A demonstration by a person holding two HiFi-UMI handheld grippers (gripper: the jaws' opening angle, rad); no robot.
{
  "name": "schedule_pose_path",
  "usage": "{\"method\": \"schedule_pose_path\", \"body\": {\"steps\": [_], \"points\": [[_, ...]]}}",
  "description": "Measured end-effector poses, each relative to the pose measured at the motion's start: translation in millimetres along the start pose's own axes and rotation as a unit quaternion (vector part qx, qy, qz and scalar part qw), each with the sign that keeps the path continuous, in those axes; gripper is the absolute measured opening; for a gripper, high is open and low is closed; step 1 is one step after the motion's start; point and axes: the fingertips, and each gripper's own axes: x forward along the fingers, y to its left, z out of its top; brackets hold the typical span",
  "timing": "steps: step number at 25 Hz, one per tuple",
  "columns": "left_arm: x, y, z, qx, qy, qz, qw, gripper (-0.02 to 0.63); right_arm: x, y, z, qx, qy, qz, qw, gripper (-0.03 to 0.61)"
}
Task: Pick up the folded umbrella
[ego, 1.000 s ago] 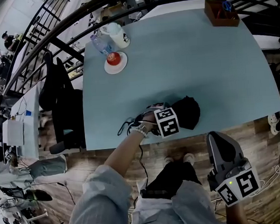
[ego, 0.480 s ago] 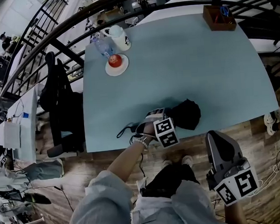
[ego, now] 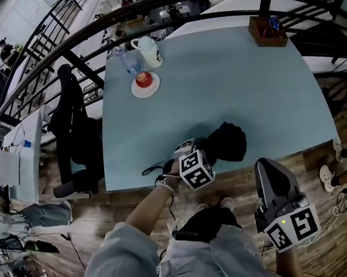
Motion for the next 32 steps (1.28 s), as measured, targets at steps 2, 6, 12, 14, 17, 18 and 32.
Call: {"method": "schedule_pose_path", "body": {"steps": [2, 6, 12, 14, 17, 18, 32], "points": [[-15.6, 6.3, 8.7, -0.019, -0.024, 0.015, 0.9994, 0.282, -1.6, 1.8, 7.0, -0.007, -0.006, -0.002, 1.000, 0.000], [-52.0, 19.9, 23.9, -0.053, -0.075, 0.044, 0.9948, 0.282, -4.1, 5.0, 17.6, -0.020, -0.016, -0.006, 1.000, 0.000], [-115.7, 39.0, 47.4, -0.098, -0.155, 0.084, 0.9795, 0.282, -0.5, 12.5, 33.8, -0.033, -0.033, -0.001, 0.999, 0.000], [-138.2, 40.6, 55.4, -0.107, -0.181, 0.099, 0.9727, 0.282, 0.1, 18.1, 38.1, -0.037, -0.038, 0.004, 0.999, 0.000], [-168.2, 40.2, 66.1, -0.119, -0.217, 0.112, 0.9624, 0.282, 1.9, 25.4, 43.5, -0.042, -0.045, 0.012, 0.998, 0.000], [-177.7, 40.1, 69.2, -0.122, -0.228, 0.117, 0.9588, 0.282, 2.7, 27.3, 45.3, -0.044, -0.048, 0.015, 0.998, 0.000], [-311.4, 45.2, 74.9, -0.170, -0.350, 0.215, 0.8956, 0.282, 4.1, 39.5, 74.6, -0.078, -0.078, 0.034, 0.993, 0.000]]}}
